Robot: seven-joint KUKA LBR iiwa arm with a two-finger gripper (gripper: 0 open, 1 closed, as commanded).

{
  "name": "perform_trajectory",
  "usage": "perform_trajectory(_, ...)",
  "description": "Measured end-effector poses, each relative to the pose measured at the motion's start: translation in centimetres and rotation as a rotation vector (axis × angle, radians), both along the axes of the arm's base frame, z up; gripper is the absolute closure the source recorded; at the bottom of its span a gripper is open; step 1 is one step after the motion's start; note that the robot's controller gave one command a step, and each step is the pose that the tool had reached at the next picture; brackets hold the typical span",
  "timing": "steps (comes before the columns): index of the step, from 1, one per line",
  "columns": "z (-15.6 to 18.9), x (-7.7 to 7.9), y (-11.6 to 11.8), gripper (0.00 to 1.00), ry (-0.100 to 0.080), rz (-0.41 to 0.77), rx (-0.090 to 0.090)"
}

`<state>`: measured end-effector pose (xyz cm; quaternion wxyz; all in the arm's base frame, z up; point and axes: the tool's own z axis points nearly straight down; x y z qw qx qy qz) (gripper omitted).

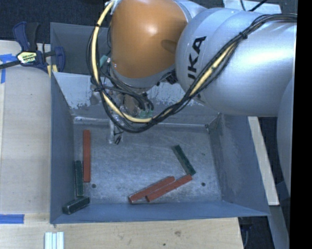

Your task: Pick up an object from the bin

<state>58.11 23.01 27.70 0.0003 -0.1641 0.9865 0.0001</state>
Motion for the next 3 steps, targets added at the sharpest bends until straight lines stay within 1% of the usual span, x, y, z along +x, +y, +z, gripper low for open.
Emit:
perform_trajectory(1, -13.8, 4.7, -2.3, 0.00, 0.004, 0.109, -0.002)
perform_trajectory(2, -20.4, 4.4, 0.5, 0.00, 0.004, 0.418, 0.000)
perform_trajectory(3, -20.0, 4.6, 0.3, 1.00, -0.002, 0.416, -0.001)
